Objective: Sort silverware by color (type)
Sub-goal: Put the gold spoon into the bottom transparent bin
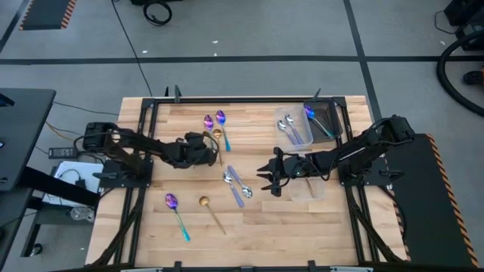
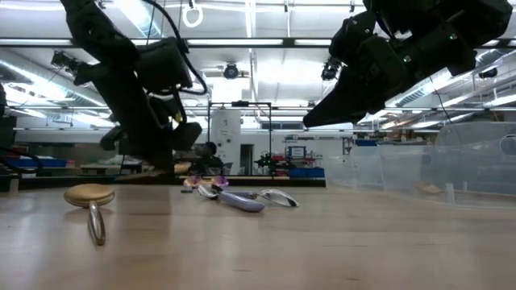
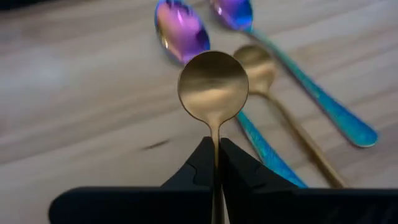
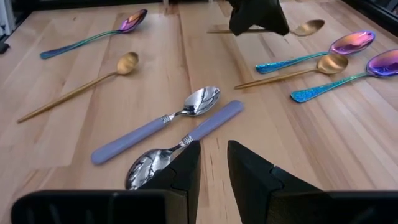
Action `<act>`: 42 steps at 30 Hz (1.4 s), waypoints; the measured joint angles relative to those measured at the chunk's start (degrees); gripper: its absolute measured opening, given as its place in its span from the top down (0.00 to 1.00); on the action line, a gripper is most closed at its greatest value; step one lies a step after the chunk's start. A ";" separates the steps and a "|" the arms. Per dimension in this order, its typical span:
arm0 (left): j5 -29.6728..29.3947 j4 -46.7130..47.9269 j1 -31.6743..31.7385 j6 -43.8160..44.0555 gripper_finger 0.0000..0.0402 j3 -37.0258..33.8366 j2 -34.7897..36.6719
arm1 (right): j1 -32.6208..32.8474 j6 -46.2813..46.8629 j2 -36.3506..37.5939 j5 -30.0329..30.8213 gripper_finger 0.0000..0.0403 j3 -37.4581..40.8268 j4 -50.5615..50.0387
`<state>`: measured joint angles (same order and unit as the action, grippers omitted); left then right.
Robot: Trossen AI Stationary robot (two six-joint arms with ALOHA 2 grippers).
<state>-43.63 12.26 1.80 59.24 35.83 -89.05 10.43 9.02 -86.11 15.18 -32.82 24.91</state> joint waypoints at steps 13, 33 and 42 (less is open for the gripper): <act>-7.44 -24.18 -5.63 -17.31 0.95 0.13 2.29 | -0.54 0.41 0.00 3.29 0.78 0.00 0.04; 3.47 -55.93 -6.10 -49.93 0.95 0.18 2.29 | -2.99 1.03 0.29 2.75 0.55 -2.01 2.30; 12.50 -59.30 -6.16 -54.07 0.95 0.18 2.29 | -5.71 4.06 2.29 -6.74 0.48 -2.08 1.34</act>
<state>-31.14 -47.05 -4.36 5.17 36.01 -86.76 4.72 13.08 -83.81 8.44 -34.89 26.24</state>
